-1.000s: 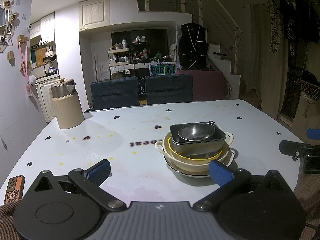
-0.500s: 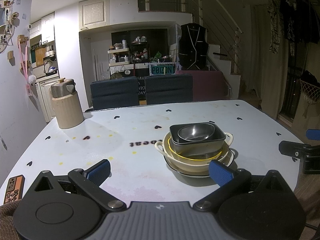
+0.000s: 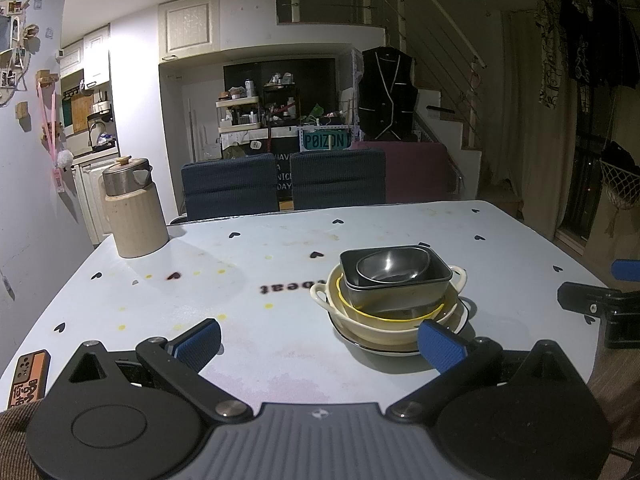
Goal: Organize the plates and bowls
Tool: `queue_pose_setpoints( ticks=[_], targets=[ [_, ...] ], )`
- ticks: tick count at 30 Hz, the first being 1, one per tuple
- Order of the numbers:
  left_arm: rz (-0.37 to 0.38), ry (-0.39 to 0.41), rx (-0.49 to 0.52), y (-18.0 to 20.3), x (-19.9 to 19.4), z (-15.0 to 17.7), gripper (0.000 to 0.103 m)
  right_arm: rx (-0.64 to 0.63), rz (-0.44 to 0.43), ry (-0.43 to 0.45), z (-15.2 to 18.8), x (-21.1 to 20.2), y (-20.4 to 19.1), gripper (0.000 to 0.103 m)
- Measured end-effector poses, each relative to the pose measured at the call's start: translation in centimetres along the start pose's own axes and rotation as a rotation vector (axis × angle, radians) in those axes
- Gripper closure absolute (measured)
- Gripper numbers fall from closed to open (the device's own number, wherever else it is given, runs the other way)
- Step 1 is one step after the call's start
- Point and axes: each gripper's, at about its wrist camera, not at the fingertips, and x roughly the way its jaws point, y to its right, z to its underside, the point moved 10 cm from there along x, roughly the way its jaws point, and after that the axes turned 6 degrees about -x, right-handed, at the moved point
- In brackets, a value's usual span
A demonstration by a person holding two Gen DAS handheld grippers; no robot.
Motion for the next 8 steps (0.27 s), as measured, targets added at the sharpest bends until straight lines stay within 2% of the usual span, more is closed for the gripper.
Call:
queue_pose_setpoints(
  ticks=[8],
  targets=[
    [0.001, -0.001, -0.001, 0.03, -0.01, 0.0, 0.0, 0.0, -0.001, 0.0, -0.01, 0.01, 0.04, 0.0]
  ],
)
